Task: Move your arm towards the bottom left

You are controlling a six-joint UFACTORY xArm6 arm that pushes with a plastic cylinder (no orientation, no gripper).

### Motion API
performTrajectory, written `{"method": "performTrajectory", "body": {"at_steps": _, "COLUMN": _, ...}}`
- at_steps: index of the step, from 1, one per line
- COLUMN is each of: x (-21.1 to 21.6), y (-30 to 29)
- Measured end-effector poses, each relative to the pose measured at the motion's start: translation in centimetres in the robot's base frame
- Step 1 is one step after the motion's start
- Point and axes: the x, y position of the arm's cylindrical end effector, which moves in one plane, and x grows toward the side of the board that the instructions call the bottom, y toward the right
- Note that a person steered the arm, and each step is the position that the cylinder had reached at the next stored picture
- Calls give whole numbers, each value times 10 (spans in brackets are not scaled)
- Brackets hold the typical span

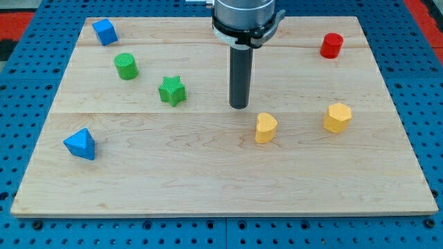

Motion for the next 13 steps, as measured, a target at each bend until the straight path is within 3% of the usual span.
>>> {"method": "performTrajectory", "body": {"at_steps": 4, "x": 2, "y": 7}}
{"method": "performTrajectory", "body": {"at_steps": 8, "x": 74, "y": -17}}
{"method": "performTrajectory", "body": {"at_steps": 11, "x": 97, "y": -183}}
{"method": "performTrajectory", "body": {"at_steps": 12, "x": 130, "y": -209}}
{"method": "performTrajectory", "body": {"at_steps": 13, "x": 136, "y": -241}}
